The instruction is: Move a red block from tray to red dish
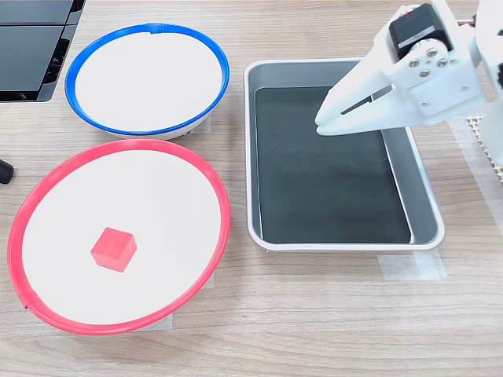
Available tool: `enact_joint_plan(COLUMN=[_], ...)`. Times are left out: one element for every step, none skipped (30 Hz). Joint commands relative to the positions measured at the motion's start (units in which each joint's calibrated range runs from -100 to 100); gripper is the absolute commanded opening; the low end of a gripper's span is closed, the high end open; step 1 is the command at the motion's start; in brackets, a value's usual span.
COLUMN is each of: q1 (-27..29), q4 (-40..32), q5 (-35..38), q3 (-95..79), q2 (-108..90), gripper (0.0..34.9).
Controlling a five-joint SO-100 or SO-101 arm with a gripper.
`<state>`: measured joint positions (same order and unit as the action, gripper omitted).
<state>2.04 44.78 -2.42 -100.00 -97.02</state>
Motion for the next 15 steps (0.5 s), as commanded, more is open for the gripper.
enact_joint_plan(q1=[0.74,0.74,0.74,0.93,1.02,1.02,0.93,0.74,0.65,0.65,0.65,0.65,0.65,0.65,0.65], q4=[2.64,2.64,2.64,2.64,2.64,2.64,2.64,2.64,2.64,2.64,2.64,2.64,2.64,2.64,2.64], q5=[-0.10,-0.05,-0.05,-0.15,-0.20,-0.20,-0.15,-0.05,0.00,0.00,0.00,0.00,0.00,0.00,0.00], q3=[0.00,0.00,0.00,0.00,0.00,0.00,0.00,0.00,0.00,0.00,0.00,0.00,0.00,0.00,0.00], q2=[-2.05,-2.05,-2.05,-2.05,-2.05,-2.05,-2.05,-2.05,-2.05,-2.05,-2.05,-2.05,-2.05,-2.05,-2.05], gripper=[0.1,0.2,0.2,0.2,0.3,0.3,0.3,0.3,0.3,0.3,0.3,0.3,0.3,0.3,0.3])
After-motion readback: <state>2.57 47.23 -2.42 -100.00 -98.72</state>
